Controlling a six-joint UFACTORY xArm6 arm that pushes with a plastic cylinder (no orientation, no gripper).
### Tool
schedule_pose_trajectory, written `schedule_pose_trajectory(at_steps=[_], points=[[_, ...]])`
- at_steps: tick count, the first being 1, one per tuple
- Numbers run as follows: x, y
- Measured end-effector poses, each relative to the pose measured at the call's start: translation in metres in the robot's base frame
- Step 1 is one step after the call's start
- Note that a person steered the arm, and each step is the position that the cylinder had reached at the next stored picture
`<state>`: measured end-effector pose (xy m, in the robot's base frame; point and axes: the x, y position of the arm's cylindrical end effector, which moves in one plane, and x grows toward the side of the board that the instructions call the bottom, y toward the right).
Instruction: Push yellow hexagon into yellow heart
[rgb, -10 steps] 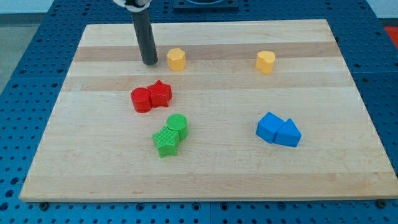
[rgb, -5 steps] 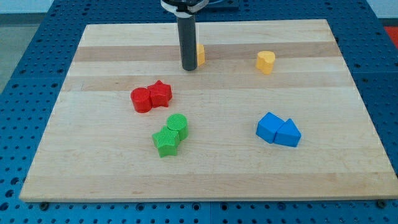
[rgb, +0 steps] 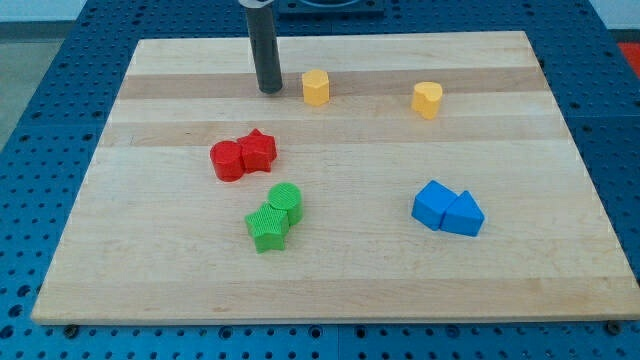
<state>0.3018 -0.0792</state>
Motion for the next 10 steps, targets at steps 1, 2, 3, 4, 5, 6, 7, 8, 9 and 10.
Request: schedule_pose_trajectory(at_steps=[1,2,3,4,5,6,7,8,9,10], points=[[0.002,0.044],[0.002,0.070],[0.002,0.117],[0.002,0.138],[0.002,0.147],[0.002,0.143],[0.000,0.117],[0.030,0.116],[0.040,0.116],[0.039,0.116]])
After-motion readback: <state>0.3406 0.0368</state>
